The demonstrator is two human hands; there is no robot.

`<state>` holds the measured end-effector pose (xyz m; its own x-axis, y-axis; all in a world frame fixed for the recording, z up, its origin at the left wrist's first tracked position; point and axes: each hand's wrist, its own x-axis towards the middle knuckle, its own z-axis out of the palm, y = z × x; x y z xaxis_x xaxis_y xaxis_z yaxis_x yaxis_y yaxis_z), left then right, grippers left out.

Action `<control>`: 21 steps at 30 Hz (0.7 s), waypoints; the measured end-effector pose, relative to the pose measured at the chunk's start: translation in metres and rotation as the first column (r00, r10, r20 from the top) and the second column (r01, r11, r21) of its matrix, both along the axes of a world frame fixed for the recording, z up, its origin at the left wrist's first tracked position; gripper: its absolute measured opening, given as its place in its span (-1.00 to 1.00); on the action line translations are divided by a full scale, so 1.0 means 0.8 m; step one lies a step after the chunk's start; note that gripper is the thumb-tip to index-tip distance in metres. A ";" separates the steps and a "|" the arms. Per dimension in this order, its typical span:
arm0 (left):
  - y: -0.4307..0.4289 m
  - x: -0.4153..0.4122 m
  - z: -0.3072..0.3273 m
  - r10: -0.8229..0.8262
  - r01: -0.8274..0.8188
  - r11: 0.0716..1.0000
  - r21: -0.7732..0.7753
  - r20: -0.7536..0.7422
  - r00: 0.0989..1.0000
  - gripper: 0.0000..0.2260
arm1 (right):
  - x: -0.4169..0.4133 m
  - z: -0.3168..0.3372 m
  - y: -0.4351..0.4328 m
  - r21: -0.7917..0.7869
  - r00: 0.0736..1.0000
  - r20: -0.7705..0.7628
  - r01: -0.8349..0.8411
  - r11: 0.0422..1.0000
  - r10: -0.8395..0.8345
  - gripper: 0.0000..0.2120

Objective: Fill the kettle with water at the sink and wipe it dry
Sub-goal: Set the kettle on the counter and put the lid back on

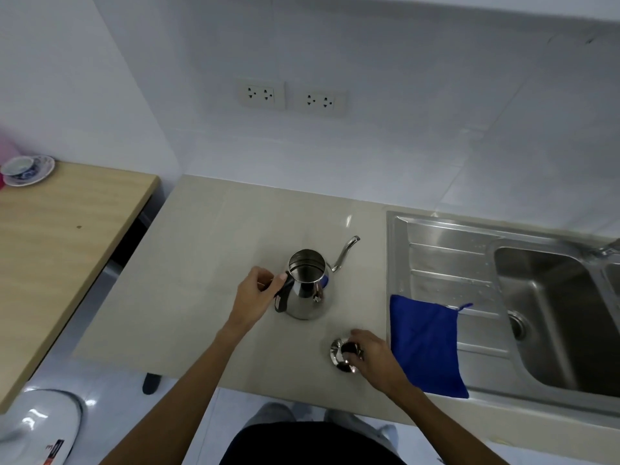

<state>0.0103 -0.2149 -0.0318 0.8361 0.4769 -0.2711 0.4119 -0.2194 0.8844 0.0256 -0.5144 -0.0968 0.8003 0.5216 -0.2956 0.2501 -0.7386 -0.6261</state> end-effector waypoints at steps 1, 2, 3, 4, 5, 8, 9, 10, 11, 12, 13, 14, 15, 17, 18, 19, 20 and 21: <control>0.001 -0.001 0.001 -0.016 0.016 1.000 -0.002 0.012 1.000 -0.66 | 0.003 0.014 0.004 0.040 0.998 -0.010 0.058 0.997 -0.058 -0.63; 0.004 -0.001 0.001 -0.041 0.041 0.999 -0.002 0.023 0.999 -0.58 | 0.007 0.030 0.009 0.092 0.993 -0.007 0.116 0.989 -0.116 -0.65; 0.005 -0.001 0.001 -0.073 0.073 0.997 0.001 0.030 0.997 -0.47 | 0.013 0.049 0.016 0.160 0.986 0.013 0.160 0.974 -0.164 -0.69; 0.006 0.001 0.000 -0.103 0.103 0.995 0.005 0.033 0.994 -0.35 | 0.020 0.068 0.024 0.235 0.978 0.044 0.189 0.953 -0.204 -0.75; 0.006 0.003 0.000 -0.136 0.135 0.991 0.009 0.032 0.990 -0.25 | 0.029 0.087 0.034 0.306 0.968 0.082 0.201 0.930 -0.237 -0.78; 0.003 0.016 0.006 -0.246 0.245 0.968 0.047 0.023 0.969 -0.07 | 0.062 0.137 0.072 0.454 0.948 0.189 0.146 0.879 -0.255 -0.77; 0.002 0.020 0.007 -0.282 0.281 0.957 0.069 0.007 0.959 -0.03 | 0.071 0.148 0.087 0.469 0.951 0.205 0.113 0.876 -0.233 -0.74; 0.000 0.026 0.006 -0.313 0.312 0.946 0.084 -0.010 0.950 0.01 | 0.080 0.156 0.102 0.465 0.955 0.217 0.082 0.882 -0.203 -0.69; -0.001 0.030 0.005 -0.340 0.340 0.935 0.102 -0.019 0.940 0.05 | 0.087 0.160 0.115 0.442 0.959 0.227 0.054 0.896 -0.170 -0.64; -0.003 0.034 0.007 -0.352 0.352 0.929 0.113 -0.025 0.936 0.06 | 0.093 0.160 0.127 0.411 0.962 0.238 0.026 0.911 -0.135 -0.59; -0.005 0.037 0.010 -0.358 0.358 0.927 0.112 -0.022 0.933 0.05 | 0.099 0.158 0.138 0.378 0.963 0.250 -0.003 0.926 -0.099 -0.57; -0.005 0.041 0.010 -0.366 0.364 0.926 0.095 -0.001 0.931 0.01 | 0.102 0.155 0.147 0.345 0.962 0.267 -0.036 0.938 -0.061 -0.56; -0.005 0.043 0.008 -0.377 0.374 0.924 0.081 0.020 0.926 -0.07 | 0.105 0.150 0.155 0.313 0.960 0.280 -0.066 0.948 -0.025 -0.55; -0.002 0.044 0.002 -0.401 0.396 0.914 0.093 0.044 0.915 -0.18 | 0.108 0.141 0.164 0.257 0.956 0.293 -0.110 0.960 0.031 -0.55; -0.001 0.044 0.000 -0.399 0.394 0.914 0.098 0.040 0.916 -0.16 | 0.109 0.137 0.166 0.233 0.953 0.300 -0.120 0.965 0.046 -0.56; 0.000 0.043 -0.001 -0.396 0.391 0.915 0.099 0.040 0.917 -0.15 | 0.110 0.134 0.168 0.218 0.951 0.306 -0.123 0.968 0.052 -0.57; -0.001 0.043 0.001 -0.393 0.386 0.916 0.111 0.048 0.918 -0.18 | 0.111 0.133 0.169 0.209 0.951 0.306 -0.121 0.970 0.052 -0.58; -0.002 0.042 0.003 -0.394 0.385 0.914 0.125 0.060 0.917 -0.24 | 0.113 0.132 0.170 0.205 0.952 0.302 -0.120 0.971 0.054 -0.58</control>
